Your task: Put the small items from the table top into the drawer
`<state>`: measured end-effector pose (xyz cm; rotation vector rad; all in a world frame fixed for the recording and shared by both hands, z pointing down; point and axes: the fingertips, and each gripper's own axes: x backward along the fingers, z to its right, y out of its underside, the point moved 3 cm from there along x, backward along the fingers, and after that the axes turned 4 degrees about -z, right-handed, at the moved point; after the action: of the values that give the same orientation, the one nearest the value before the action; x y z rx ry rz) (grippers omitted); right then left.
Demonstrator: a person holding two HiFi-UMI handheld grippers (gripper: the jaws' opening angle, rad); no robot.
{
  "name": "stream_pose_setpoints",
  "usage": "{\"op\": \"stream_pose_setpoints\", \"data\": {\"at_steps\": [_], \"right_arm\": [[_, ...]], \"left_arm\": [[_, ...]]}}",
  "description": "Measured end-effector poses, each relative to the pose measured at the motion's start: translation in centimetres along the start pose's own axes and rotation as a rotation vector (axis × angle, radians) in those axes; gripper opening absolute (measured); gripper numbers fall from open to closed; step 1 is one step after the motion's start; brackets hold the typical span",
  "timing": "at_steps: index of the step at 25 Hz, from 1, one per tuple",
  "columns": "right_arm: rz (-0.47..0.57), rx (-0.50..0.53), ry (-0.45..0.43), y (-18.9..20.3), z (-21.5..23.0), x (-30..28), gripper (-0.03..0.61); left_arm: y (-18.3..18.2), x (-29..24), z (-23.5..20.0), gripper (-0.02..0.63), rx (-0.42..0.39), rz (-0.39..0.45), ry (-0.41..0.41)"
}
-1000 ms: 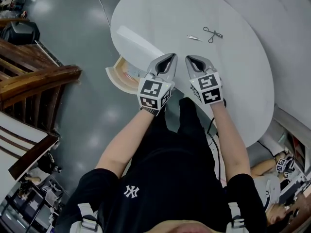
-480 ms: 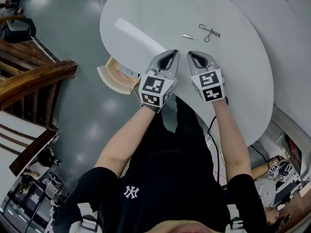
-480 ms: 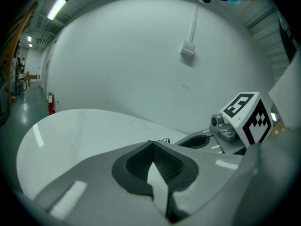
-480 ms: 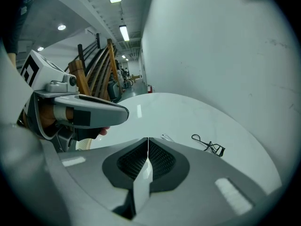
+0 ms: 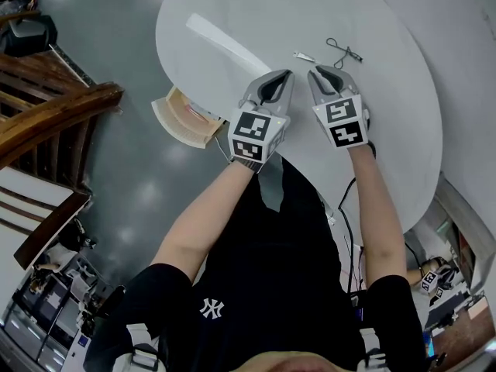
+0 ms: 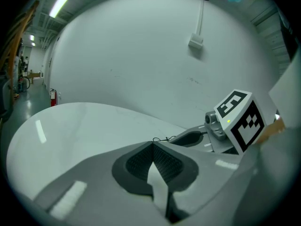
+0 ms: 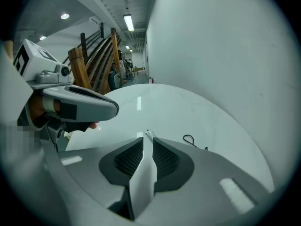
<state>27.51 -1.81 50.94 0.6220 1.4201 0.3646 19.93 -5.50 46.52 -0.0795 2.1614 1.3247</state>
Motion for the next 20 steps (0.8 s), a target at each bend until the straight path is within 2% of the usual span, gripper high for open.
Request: {"op": "stream_pose_setpoints", "data": {"at_steps": [8,20], "right_arm": [[-0.064,0.093,0.003,0.3,1.6,-2.5,0.127],[-0.125,0.123,-0.028,0.6,1.6,-4.3,0.138]], "left_arm": [[0.8,-1.4,-0.6,0.000,0.000,-0.010,-0.001],[0.7,-1.7,-1.4,0.000,0.031,-0.005,-0.005]]}}
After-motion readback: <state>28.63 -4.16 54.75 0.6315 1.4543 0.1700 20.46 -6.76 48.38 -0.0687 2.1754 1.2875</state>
